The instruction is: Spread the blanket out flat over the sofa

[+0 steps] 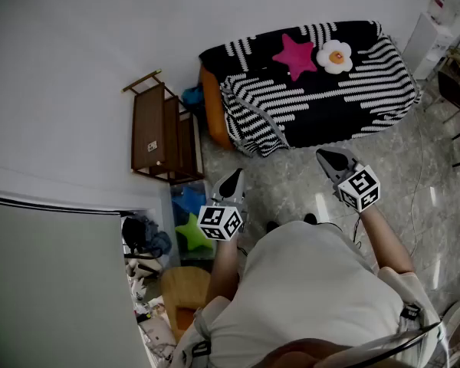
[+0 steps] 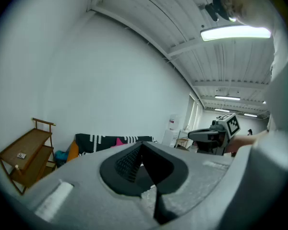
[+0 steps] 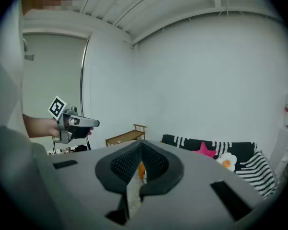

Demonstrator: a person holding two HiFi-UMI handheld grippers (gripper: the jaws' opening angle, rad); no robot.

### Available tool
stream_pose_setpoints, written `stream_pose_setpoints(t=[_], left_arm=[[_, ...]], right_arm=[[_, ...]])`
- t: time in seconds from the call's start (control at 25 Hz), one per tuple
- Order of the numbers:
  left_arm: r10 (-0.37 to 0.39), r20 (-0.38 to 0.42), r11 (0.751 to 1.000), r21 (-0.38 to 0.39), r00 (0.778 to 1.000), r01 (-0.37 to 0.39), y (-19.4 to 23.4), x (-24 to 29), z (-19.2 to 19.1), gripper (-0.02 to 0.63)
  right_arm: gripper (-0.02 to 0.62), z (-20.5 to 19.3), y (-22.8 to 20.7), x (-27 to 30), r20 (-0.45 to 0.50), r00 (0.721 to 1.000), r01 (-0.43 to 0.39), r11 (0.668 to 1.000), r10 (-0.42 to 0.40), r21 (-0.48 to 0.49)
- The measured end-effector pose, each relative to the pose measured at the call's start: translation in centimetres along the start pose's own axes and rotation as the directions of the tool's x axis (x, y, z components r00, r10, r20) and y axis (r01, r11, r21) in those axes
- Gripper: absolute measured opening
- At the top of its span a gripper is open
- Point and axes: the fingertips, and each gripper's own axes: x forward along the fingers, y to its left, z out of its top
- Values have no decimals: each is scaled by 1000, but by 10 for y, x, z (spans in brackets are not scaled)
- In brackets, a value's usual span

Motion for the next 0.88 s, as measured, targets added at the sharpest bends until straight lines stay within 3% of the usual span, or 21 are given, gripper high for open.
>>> stream_pose_setpoints(t=[0.88], left_arm=[[7,0,999,34,1000,-7,-17,-11,-13,20]], right_arm=[[3,-18,8,0,-12,1000,-6,999,7,44]])
